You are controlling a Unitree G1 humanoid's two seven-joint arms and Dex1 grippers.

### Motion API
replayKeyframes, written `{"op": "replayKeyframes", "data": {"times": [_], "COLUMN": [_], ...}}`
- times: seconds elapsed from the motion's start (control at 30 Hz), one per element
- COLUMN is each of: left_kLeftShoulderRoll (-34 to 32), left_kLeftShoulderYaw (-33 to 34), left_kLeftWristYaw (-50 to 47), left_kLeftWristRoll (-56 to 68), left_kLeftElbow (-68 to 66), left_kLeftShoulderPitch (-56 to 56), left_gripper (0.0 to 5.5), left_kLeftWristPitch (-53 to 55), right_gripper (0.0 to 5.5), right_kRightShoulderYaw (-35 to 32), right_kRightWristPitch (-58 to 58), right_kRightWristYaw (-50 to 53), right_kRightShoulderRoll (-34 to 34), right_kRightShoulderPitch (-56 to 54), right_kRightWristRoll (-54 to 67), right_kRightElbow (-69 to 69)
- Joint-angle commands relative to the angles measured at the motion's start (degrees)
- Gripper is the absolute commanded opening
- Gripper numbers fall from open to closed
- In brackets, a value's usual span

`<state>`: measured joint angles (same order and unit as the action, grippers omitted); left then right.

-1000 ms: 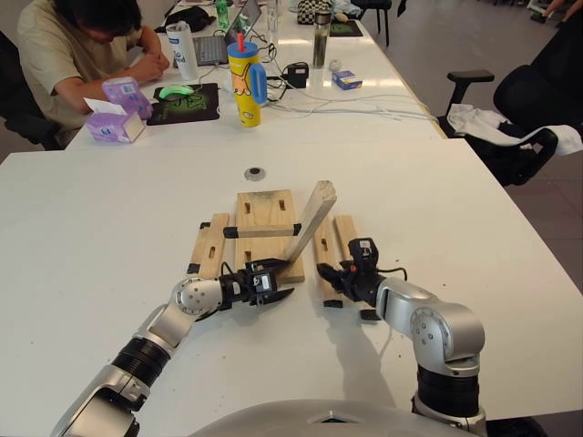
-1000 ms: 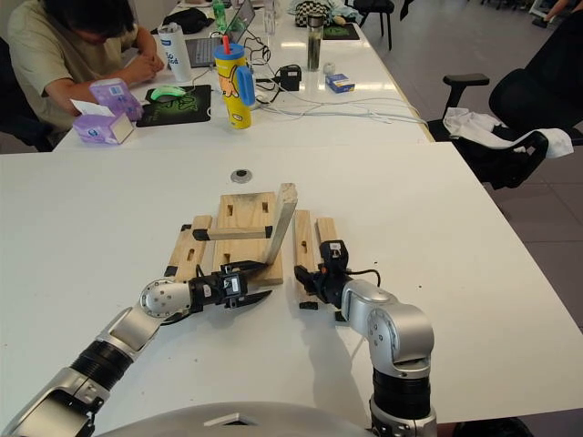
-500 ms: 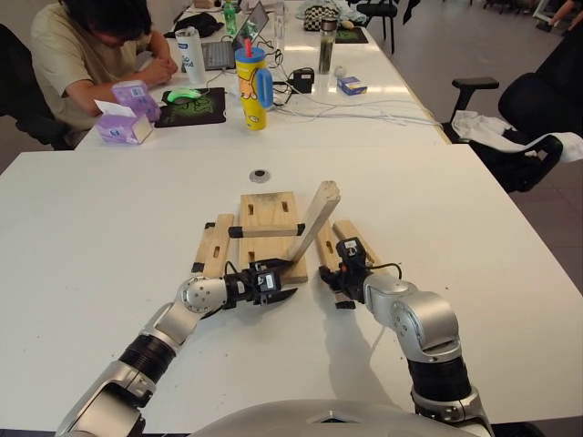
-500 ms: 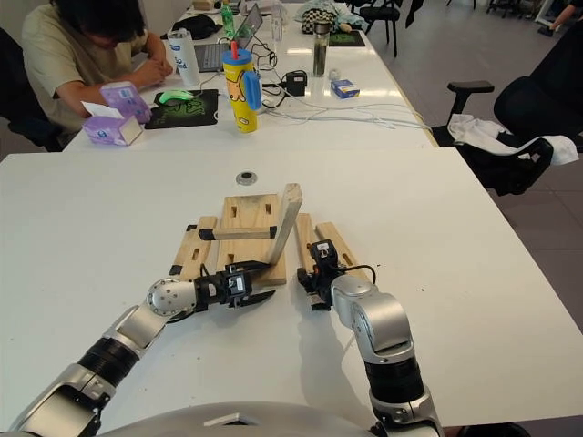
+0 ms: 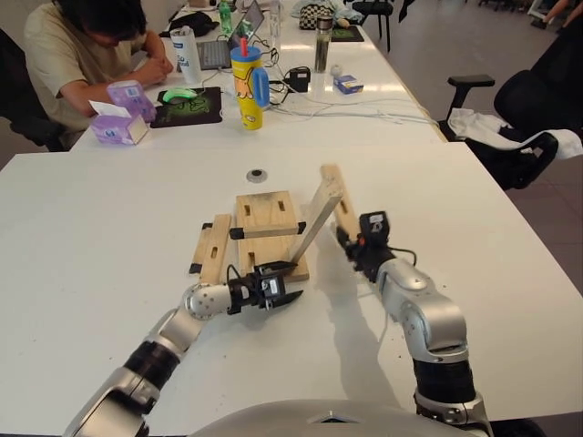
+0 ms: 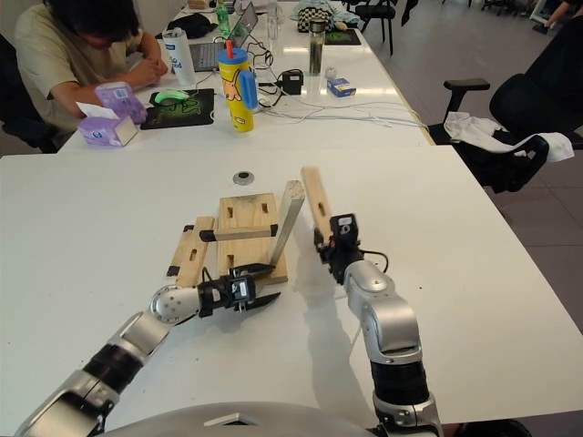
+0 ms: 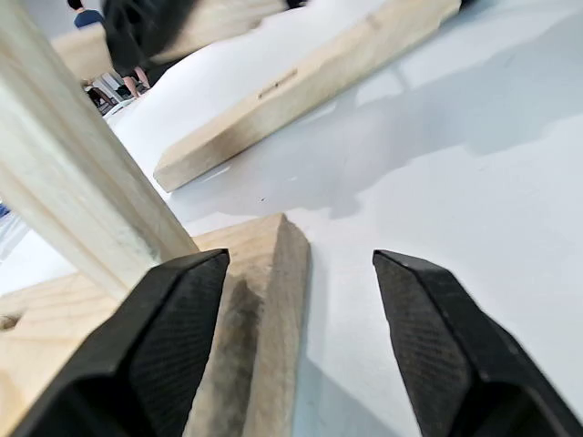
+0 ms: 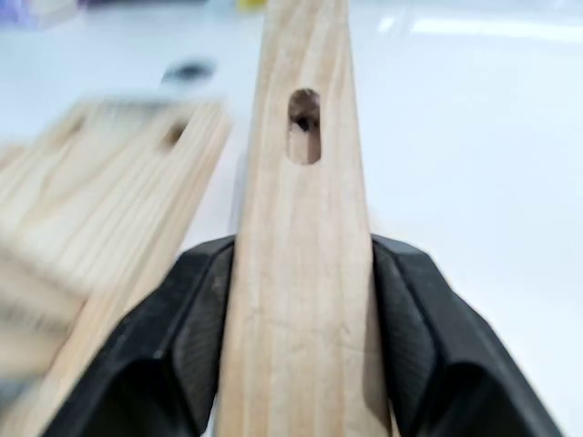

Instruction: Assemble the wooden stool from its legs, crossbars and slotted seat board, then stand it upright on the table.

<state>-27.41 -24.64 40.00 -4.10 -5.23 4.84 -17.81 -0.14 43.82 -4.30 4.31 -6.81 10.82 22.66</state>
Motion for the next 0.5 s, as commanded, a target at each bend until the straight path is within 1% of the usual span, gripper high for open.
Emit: {"op": "replayKeyframes", "data": {"times": [0.03,0.07,0.13,0.17,0.23,0.3,0.4,0.5], "left_kLeftShoulderRoll": [-5.6,-7.4,-10.9,-11.8,-14.8,-16.5,-17.4,-17.6], "left_kLeftShoulderYaw": [6.0,7.4,11.8,13.7,17.9,21.5,25.4,28.3], "left_kLeftWristYaw": [5.7,7.3,9.6,10.0,11.7,11.7,10.3,8.6], "left_kLeftWristRoll": [15.1,19.4,33.7,38.6,49.3,59.3,69.9,78.0], "left_kLeftElbow": [18.2,21.9,28.4,30.1,32.5,32.9,31.5,30.5], "left_kLeftShoulderPitch": [-4.7,-5.4,-6.1,-5.9,-5.8,-5.0,-3.5,-1.1], "left_gripper": [2.94,2.94,2.94,2.94,2.94,2.94,2.94,3.42], "left_kLeftWristPitch": [19.6,24.5,36.3,40.1,47.3,53.4,59.2,62.2], "right_gripper": [2.06,2.06,2.06,2.06,2.06,2.06,2.06,2.06], "right_kRightShoulderYaw": [-7.3,-9.6,-15.0,-16.5,-19.3,-21.5,-22.9,-21.6], "right_kRightWristPitch": [-3.1,-1.3,3.2,4.8,8.6,10.9,14.1,17.0], "right_kRightWristYaw": [-5.3,-7.2,-8.8,-9.0,-8.1,-7.6,-10.2,-12.5], "right_kRightShoulderRoll": [-1.3,-1.3,-0.6,0.1,2.5,6.6,14.0,19.6], "right_kRightShoulderPitch": [-7.3,-9.7,-15.3,-17.0,-20.8,-24.0,-26.5,-24.2], "right_kRightWristRoll": [10.8,15.8,28.0,32.3,46.2,57.5,71.7,82.0], "right_kRightElbow": [3.6,4.3,5.8,6.4,8.2,8.1,4.4,2.4]}}
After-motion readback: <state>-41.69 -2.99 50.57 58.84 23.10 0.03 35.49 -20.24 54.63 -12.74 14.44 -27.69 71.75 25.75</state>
